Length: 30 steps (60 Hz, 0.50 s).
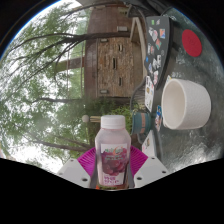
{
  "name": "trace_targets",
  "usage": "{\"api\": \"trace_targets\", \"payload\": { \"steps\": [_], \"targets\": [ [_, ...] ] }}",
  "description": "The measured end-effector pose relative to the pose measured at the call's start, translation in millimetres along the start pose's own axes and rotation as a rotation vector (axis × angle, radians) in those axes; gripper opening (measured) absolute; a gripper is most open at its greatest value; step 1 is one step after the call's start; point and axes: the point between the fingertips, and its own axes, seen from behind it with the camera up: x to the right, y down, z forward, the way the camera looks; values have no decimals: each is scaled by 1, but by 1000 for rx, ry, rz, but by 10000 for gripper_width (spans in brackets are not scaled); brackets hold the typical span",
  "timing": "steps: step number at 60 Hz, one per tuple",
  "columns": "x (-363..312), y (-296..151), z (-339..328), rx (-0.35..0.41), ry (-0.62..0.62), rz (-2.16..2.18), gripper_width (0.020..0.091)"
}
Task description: Pour water
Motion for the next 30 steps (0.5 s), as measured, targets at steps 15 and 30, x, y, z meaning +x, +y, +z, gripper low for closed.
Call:
{"api": "trace_targets", "payload": {
  "steps": [15, 30],
  "targets": [
    [28, -30, -19, 77, -55, 535, 437],
    [20, -14, -53, 79, -48, 645, 436]
  ]
}}
